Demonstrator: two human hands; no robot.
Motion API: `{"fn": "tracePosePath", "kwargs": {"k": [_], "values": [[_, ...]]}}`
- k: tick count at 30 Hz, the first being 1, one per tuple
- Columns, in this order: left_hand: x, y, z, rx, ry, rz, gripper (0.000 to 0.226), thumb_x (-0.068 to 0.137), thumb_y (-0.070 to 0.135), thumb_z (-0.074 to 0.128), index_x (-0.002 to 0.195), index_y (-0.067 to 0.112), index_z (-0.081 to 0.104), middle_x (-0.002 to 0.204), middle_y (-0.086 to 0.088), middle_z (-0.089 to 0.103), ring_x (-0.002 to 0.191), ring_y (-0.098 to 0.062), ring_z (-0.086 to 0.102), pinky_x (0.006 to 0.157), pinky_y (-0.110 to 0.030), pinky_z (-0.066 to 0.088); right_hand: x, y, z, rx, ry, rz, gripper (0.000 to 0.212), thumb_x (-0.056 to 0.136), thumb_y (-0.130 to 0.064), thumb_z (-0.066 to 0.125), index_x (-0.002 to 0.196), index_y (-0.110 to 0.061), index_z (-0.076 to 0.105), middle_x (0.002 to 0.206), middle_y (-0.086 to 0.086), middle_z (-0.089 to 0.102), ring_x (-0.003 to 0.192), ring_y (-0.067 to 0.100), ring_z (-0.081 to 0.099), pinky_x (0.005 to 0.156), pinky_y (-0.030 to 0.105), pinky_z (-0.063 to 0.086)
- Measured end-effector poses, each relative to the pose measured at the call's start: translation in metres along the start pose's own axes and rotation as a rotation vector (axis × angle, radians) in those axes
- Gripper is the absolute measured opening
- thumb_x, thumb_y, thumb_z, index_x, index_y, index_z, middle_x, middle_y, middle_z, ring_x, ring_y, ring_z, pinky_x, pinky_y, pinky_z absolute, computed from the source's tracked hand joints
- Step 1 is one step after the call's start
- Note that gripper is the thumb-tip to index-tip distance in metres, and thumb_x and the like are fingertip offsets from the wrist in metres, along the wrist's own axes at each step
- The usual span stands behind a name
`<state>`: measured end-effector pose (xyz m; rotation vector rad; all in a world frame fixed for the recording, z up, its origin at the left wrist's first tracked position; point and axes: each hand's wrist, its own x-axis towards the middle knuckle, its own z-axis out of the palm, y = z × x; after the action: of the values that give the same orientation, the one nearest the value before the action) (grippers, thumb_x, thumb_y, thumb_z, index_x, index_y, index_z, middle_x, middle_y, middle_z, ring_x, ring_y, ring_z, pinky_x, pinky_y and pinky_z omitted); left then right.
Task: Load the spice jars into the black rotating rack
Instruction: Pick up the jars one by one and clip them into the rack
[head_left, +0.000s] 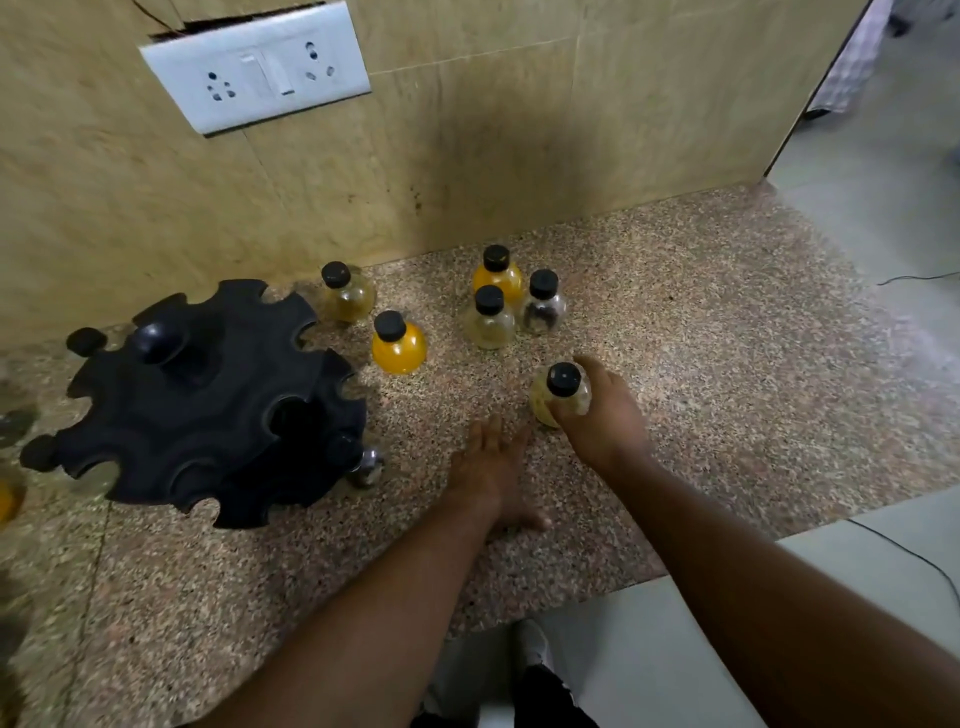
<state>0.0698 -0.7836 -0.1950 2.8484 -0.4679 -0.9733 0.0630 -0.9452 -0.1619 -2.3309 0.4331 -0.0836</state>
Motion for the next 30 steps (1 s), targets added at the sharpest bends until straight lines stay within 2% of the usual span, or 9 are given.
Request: {"fn": "tracePosePath", "kwargs": {"k": [4, 6, 9, 12, 14, 16, 19, 23, 30], "values": [[0.000, 0.001, -0.002, 0.007, 0.002, 0.003, 0.136, 0.063, 0.067, 0.081, 0.158, 0.035, -0.011, 0.166, -0.007, -0.023, 0.152, -0.036, -0.019, 0.119, -0.062, 0.012, 0.007, -0.002, 0.004, 0.002, 0.005, -0.042, 0.052, 0.089, -0.031, 0.073, 0.137, -0.025, 0.053, 0.127, 0.006, 0.061, 0.111, 0.024, 0.056, 0.084, 0.032, 0.043], [0.008, -0.003, 0.000, -0.089, 0.081, 0.018, 0.122, 0.068, 0.061, 0.081, 0.160, 0.032, 0.006, 0.169, -0.006, -0.005, 0.154, -0.037, -0.005, 0.121, -0.057, 0.019, 0.010, -0.002, 0.006, -0.014, 0.014, -0.071, 0.050, 0.089, -0.032, 0.073, 0.135, -0.024, 0.055, 0.126, 0.005, 0.061, 0.111, 0.024, 0.057, 0.083, 0.033, 0.043], [0.014, -0.013, -0.005, -0.698, 0.379, -0.085, 0.071, 0.081, 0.041, 0.078, 0.144, 0.025, 0.048, 0.144, -0.002, 0.053, 0.132, -0.026, 0.051, 0.103, -0.037, 0.048, 0.014, -0.005, 0.011, -0.054, 0.021, -0.092, 0.052, 0.090, -0.041, 0.071, 0.137, -0.026, 0.053, 0.128, 0.001, 0.060, 0.113, 0.022, 0.056, 0.085, 0.036, 0.046], [0.003, -0.024, -0.023, -1.390, 0.615, -0.322, 0.043, 0.095, 0.036, 0.064, 0.135, 0.020, 0.060, 0.125, 0.006, 0.061, 0.113, -0.019, 0.060, 0.081, -0.028, 0.052, 0.019, -0.020, 0.018, -0.053, 0.000, -0.174, 0.052, 0.089, -0.044, 0.071, 0.135, -0.025, 0.055, 0.128, 0.001, 0.060, 0.116, 0.023, 0.055, 0.091, 0.037, 0.045], [-0.002, -0.033, -0.032, -1.673, 0.728, -0.428, 0.044, 0.098, 0.045, 0.058, 0.131, 0.018, 0.064, 0.123, 0.003, 0.064, 0.117, -0.022, 0.060, 0.094, -0.036, 0.051, 0.022, -0.034, 0.023, -0.059, -0.047, -0.245, 0.051, 0.088, -0.043, 0.073, 0.133, -0.024, 0.057, 0.128, 0.001, 0.060, 0.117, 0.024, 0.055, 0.091, 0.034, 0.043], [-0.003, -0.043, -0.035, -1.949, 0.761, -0.539, 0.070, 0.082, 0.073, 0.059, 0.128, 0.021, 0.067, 0.124, 0.000, 0.069, 0.114, -0.026, 0.064, 0.098, -0.045, 0.051, 0.023, -0.051, 0.032, -0.081, -0.121, -0.327, 0.051, 0.087, -0.043, 0.074, 0.131, -0.023, 0.059, 0.128, 0.001, 0.059, 0.116, 0.024, 0.055, 0.087, 0.032, 0.042], [-0.009, -0.050, -0.038, -2.295, 0.751, -0.663, 0.068, 0.077, 0.079, 0.058, 0.112, 0.022, 0.071, 0.090, -0.004, 0.076, 0.073, -0.024, 0.066, 0.066, -0.034, 0.051, 0.024, -0.075, 0.044, -0.126, -0.198, -0.431, 0.051, 0.084, -0.046, 0.075, 0.129, -0.027, 0.061, 0.126, -0.001, 0.059, 0.115, 0.023, 0.056, 0.086, 0.035, 0.047], [-0.033, -0.059, -0.043, -2.517, 0.741, -0.703, 0.043, 0.094, 0.060, 0.055, 0.092, 0.019, 0.066, 0.077, 0.001, 0.064, 0.059, -0.014, 0.051, 0.055, -0.025, 0.042, 0.015, -0.105, 0.066, -0.165, -0.283, -0.543, 0.052, 0.081, -0.045, 0.076, 0.127, -0.026, 0.063, 0.123, 0.000, 0.061, 0.110, 0.024, 0.061, 0.076, 0.028, 0.040], [-0.057, -0.082, -0.012, -2.467, 0.806, -0.721, 0.042, 0.096, 0.051, 0.058, 0.085, 0.012, 0.071, 0.081, -0.006, 0.073, 0.073, -0.025, 0.068, 0.068, -0.036, 0.057, -0.020, -0.125, 0.094, -0.198, -0.408, -0.675, 0.053, 0.079, -0.044, 0.079, 0.127, -0.025, 0.063, 0.121, 0.001, 0.059, 0.102, 0.024, 0.062, 0.077, 0.032, 0.048]]}}
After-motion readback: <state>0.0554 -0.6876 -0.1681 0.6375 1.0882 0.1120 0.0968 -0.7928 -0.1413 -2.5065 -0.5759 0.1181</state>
